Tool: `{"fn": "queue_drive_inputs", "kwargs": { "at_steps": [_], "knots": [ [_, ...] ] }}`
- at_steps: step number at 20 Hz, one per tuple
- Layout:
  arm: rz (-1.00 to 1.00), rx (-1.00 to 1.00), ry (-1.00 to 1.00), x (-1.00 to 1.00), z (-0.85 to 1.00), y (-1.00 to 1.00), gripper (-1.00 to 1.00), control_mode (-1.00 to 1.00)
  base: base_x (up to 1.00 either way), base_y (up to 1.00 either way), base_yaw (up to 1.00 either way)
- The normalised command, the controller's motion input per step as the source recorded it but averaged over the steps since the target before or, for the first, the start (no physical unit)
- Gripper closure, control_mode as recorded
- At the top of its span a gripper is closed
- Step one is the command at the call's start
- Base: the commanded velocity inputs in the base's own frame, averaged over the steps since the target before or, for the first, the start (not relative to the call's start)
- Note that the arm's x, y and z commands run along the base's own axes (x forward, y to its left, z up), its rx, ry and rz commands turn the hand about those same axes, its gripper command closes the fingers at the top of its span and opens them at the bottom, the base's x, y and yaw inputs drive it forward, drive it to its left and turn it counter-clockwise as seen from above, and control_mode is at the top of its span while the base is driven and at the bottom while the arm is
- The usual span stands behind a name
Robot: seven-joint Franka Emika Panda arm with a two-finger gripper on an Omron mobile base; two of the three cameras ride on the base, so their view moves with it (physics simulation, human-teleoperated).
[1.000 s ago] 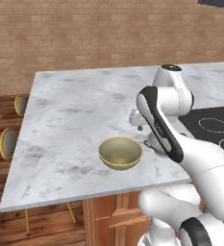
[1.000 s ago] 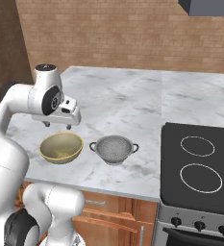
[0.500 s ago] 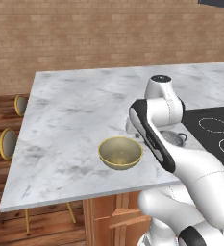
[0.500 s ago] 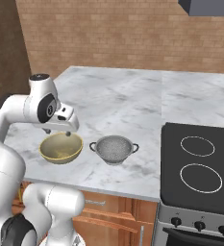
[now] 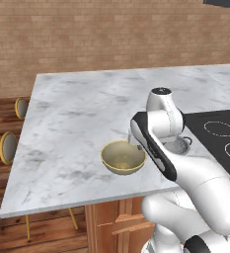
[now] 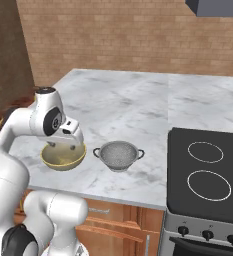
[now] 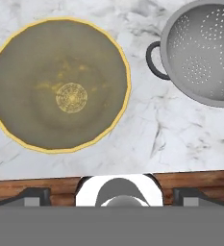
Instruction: Pick the bowl and colander and place them in the sink. Then turn on the water.
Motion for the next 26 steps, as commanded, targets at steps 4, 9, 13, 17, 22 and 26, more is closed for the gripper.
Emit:
{"fn": "queue_drive_inputs", "kwargs": {
  "at_steps": [4, 9, 13, 17, 22, 26],
  "knots": [
    [-0.04, 0.00, 0.10, 0.16, -0.32, 0.00, -1.00, -1.00, 0.00, 0.00, 0.00],
    [-0.05, 0.00, 0.11, 0.14, -0.24, 0.00, -1.00, -1.00, 0.00, 0.00, 0.00],
    [-0.03, 0.00, 0.10, 0.09, -0.23, 0.00, -1.00, -1.00, 0.00, 0.00, 0.00],
    [-0.02, 0.00, 0.10, 0.06, -0.27, 0.00, -1.00, -1.00, 0.00, 0.00, 0.00],
    [-0.02, 0.00, 0.07, 0.00, -0.20, 0.00, -1.00, -1.00, 0.00, 0.00, 0.00],
    [-0.02, 0.00, 0.03, 0.00, -0.11, 0.00, -1.00, -1.00, 0.00, 0.00, 0.00]
  ]
}}
